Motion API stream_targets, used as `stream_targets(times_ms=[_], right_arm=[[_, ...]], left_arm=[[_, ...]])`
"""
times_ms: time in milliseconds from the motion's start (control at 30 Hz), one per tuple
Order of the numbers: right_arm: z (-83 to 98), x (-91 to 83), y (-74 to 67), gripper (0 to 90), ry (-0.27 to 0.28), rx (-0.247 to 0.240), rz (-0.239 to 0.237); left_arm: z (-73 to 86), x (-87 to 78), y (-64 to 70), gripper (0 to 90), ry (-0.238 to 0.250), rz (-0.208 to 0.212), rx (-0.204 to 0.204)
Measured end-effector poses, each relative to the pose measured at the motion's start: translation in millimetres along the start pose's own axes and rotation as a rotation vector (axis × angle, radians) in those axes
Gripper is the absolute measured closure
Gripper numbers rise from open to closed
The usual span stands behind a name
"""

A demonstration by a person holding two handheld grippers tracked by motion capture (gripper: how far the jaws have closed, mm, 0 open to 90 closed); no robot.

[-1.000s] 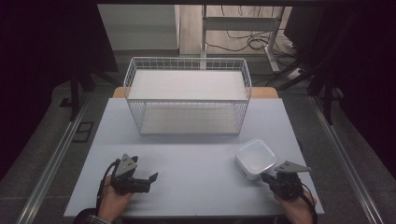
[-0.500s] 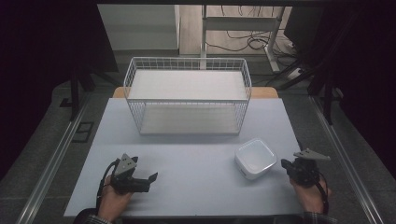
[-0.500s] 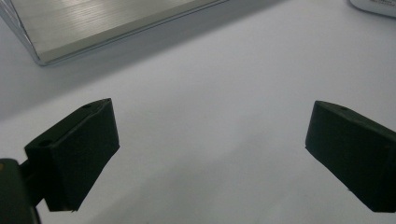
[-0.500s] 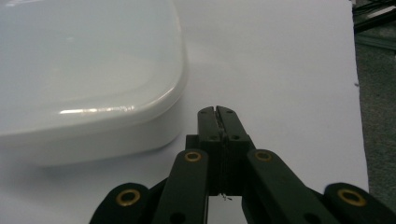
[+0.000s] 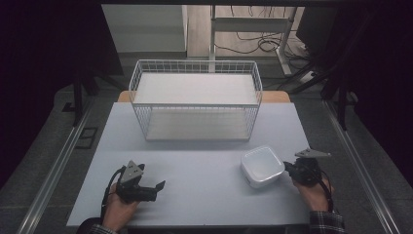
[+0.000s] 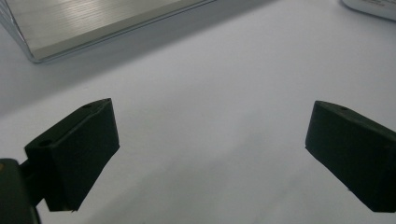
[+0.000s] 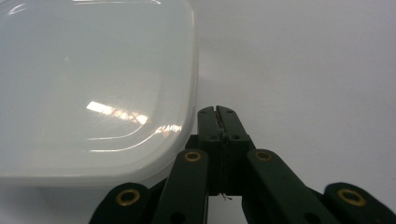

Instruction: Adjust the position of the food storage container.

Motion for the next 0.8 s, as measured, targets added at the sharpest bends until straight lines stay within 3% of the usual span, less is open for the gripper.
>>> stream_targets(times_ms=[267,533,800], right_arm=[[-10.8,10.0,-24.8,88.1,0.014,-0.023,-0.093],[-24.7,27.8,-22.9,88.3,0.001,-0.039,-0.102],[-35.2,35.5,-55.6,88.4,-0.001,-0.066,-0.172]], left_arm=[[1.0,1.4,0.8,2.2,-0.008,0.001,0.009],[1.0,1.6,0.0,2.2,-0.007,-0.001,0.004],[1.7,2.0,0.7,2.3,-0.014,0.001,0.009]])
Point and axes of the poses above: each handheld gripper's, and its own axes: x roughly forward along the jaws, z roughly out of its underside, y roughly to its right, the point moved 9 cm from there along x, roughly forward along the jaws, and after that the axes turned 8 degrees about -x, right-handed, at the moved point
